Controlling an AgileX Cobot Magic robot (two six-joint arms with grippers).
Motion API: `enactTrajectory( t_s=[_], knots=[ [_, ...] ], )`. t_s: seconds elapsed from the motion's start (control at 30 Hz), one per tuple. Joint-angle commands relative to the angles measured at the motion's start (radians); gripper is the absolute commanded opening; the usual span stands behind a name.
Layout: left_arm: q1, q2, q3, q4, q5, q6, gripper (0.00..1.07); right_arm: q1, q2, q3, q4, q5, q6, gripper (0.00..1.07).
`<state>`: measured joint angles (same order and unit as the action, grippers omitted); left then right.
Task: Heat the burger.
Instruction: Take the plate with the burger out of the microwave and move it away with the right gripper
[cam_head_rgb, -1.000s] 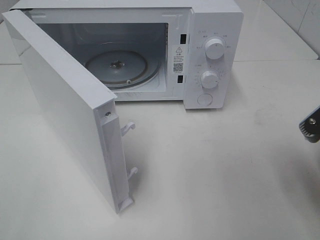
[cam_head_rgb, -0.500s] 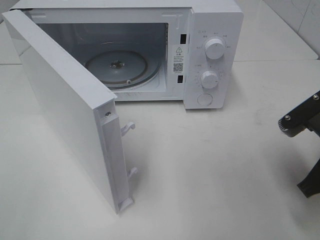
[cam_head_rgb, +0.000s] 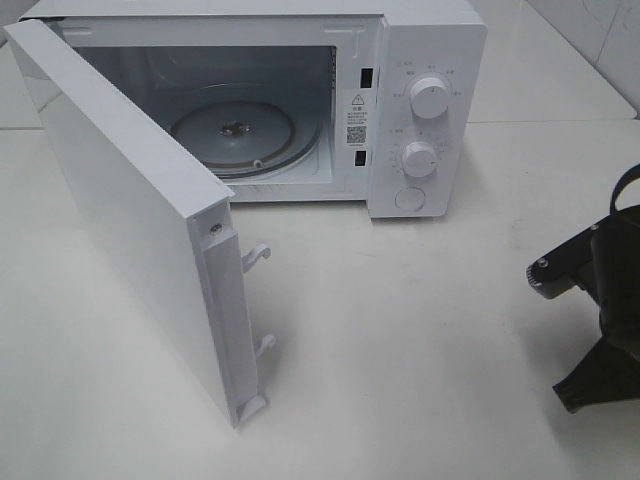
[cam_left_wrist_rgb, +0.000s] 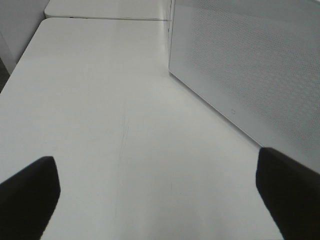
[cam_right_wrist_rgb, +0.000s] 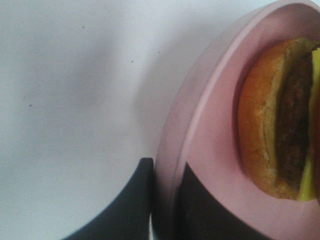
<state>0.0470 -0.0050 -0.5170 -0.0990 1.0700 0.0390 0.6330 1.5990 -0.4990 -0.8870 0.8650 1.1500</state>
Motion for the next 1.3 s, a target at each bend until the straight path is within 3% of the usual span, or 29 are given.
enactTrajectory(
  t_s=[0.03,0.47,1.3],
  knots=[
    [0.005,-0.017,0.001,-0.004,0.002,-0.002,1.00,-0.005,0.043,-0.007,-0.075,0.030,0.079,0.04],
    [0.005,-0.017,0.001,-0.004,0.002,-0.002,1.00,-0.005,0.136,-0.007,-0.185,0.007,0.332,0.07],
    [0.005,-0.017,0.001,-0.004,0.002,-0.002,1.00,-0.005,0.136,-0.006,-0.237,-0.094,0.347,0.11]
  ],
)
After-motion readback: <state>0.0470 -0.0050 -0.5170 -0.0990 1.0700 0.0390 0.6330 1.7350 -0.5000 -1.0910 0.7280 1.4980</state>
